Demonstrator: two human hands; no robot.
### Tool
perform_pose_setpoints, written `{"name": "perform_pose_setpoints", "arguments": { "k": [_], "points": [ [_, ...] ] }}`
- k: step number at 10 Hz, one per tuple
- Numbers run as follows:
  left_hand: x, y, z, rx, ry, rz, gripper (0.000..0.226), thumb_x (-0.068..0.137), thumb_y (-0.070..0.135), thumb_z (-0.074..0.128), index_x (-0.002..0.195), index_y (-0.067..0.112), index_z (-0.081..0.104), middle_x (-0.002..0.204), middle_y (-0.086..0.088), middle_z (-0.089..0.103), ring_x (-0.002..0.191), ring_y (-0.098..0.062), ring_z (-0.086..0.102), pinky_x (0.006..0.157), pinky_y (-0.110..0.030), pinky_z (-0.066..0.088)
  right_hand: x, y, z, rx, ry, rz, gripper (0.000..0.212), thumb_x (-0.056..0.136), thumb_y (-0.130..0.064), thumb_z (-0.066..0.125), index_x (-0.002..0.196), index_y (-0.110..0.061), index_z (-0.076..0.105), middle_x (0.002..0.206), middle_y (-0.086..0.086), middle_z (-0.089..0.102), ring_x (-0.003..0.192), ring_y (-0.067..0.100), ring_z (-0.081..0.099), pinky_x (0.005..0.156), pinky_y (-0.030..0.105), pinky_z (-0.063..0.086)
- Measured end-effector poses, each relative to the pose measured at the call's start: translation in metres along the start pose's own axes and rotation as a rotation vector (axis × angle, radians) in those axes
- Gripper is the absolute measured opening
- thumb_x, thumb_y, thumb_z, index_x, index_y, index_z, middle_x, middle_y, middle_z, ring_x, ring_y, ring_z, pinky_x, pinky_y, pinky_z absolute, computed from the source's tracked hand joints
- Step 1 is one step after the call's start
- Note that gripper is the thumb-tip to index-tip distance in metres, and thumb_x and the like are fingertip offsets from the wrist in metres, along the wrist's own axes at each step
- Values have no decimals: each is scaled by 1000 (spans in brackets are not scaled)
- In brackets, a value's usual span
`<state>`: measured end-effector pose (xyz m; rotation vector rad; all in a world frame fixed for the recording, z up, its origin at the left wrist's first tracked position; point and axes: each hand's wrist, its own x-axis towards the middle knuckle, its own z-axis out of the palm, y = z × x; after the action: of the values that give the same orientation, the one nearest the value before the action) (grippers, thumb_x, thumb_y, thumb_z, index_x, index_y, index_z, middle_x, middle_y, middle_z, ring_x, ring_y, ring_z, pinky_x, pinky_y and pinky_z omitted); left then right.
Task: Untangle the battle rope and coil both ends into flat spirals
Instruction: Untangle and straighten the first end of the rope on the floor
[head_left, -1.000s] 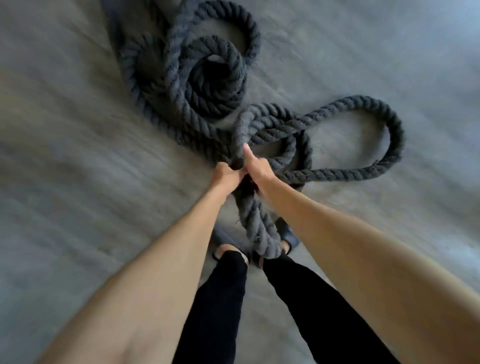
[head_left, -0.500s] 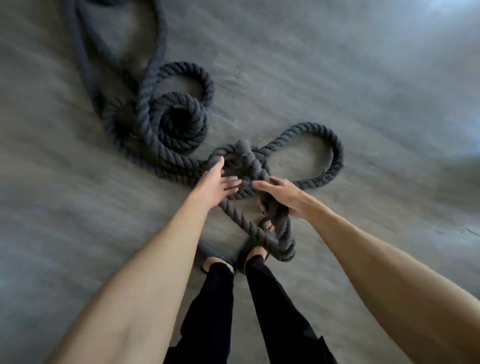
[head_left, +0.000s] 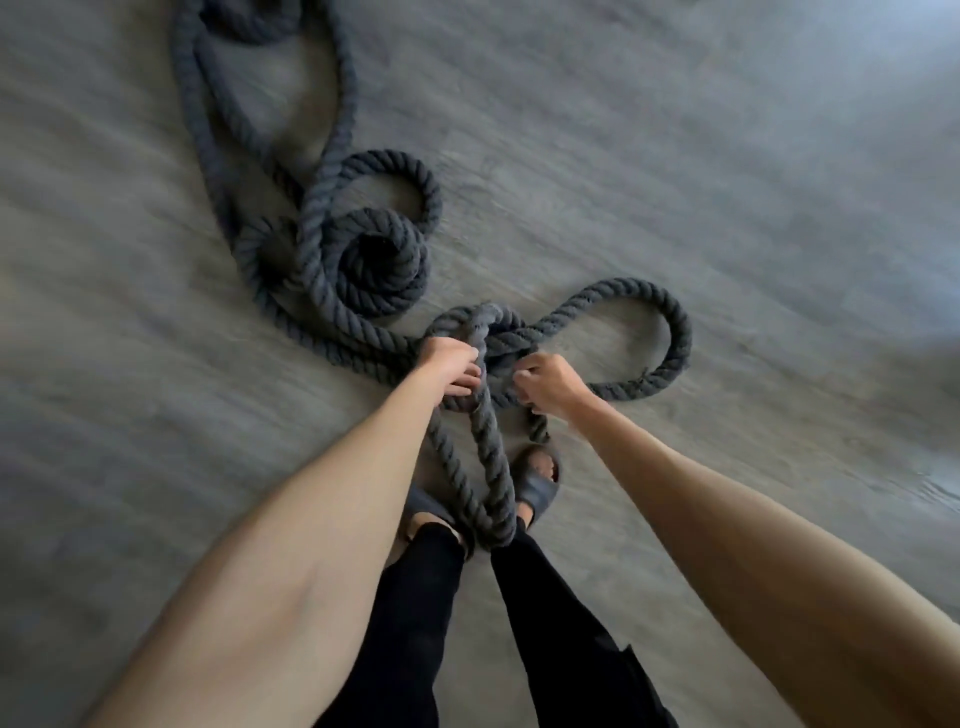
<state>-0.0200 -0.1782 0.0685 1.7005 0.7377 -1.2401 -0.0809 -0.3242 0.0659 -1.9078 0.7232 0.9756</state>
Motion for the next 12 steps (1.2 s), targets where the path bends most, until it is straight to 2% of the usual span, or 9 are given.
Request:
{"name": "perform_pose_setpoints", "arguments": {
  "k": [1, 2, 3, 4, 6, 8, 10, 11, 12],
  "points": [
    [-8, 28, -27, 106, 136, 127, 16, 98, 18, 50, 88, 14, 62, 84, -12, 69, 63, -23, 63, 58, -30, 52, 5, -52, 0, -4, 19, -59, 24, 93, -11, 49, 101, -6, 71, 100, 20, 75, 87, 34, 71, 86, 49, 59],
    [-7, 47, -66, 281, 228, 201, 18, 96, 19, 51, 96, 12, 67, 103, -15, 72, 87, -30, 70, 77, -41, 59, 10, -105, 1, -101, 64, -129, 24, 94, -11, 49, 98, -3, 71, 103, 21, 75, 94, 35, 70, 86, 45, 56],
    [-2, 59, -106, 419, 270, 250, 20, 95, 23, 52, 103, 15, 68, 113, -14, 71, 103, -30, 68, 92, -40, 54, 19, -151, 1, -237, 49, -158, 30, 97, -10, 45, 108, 2, 70, 109, 23, 71, 105, 38, 66, 88, 40, 53],
    [9, 77, -161, 541, 284, 273, 25, 97, 23, 48, 111, 13, 67, 122, -12, 66, 115, -30, 61, 97, -36, 49, 32, -211, 3, -389, 7, -153, 33, 103, -13, 40, 122, 1, 64, 120, 23, 66, 113, 37, 62, 97, 40, 51],
    [24, 128, -263, 654, 271, 212, 30, 96, 19, 44, 115, 6, 64, 125, -14, 63, 116, -33, 58, 97, -39, 49, 75, -333, -10, -543, 27, -188, 33, 103, -14, 41, 123, 0, 63, 122, 22, 64, 115, 37, 60, 97, 39, 49],
    [49, 220, -304, 584, 305, 208, 35, 94, 18, 46, 111, -7, 64, 116, -26, 64, 109, -39, 61, 92, -41, 49, 133, -427, -44, -573, 30, -292, 30, 102, -15, 43, 116, -2, 67, 115, 21, 66, 109, 37, 62, 88, 37, 47],
    [81, 354, -323, 395, 363, 246, 28, 97, 20, 49, 107, 3, 69, 105, -16, 71, 99, -31, 68, 85, -33, 54, 220, -517, -120, -627, -90, -328, 32, 103, -14, 44, 126, 0, 63, 128, 22, 62, 120, 36, 58, 102, 42, 46],
    [138, 429, -337, 158, 431, 133, 29, 98, 20, 49, 113, 2, 66, 110, -20, 69, 103, -34, 67, 92, -42, 54, 281, -563, -161, -606, -96, -344, 32, 101, -13, 46, 127, -3, 62, 127, 21, 63, 119, 37, 59, 102, 44, 48],
    [157, 477, -334, 107, 464, 129, 30, 99, 23, 51, 114, 3, 65, 112, -21, 69, 105, -35, 67, 92, -44, 54, 320, -596, -191, -638, -156, -340, 29, 95, -12, 50, 119, -6, 64, 119, 22, 67, 109, 40, 65, 93, 46, 55]
  ]
}}
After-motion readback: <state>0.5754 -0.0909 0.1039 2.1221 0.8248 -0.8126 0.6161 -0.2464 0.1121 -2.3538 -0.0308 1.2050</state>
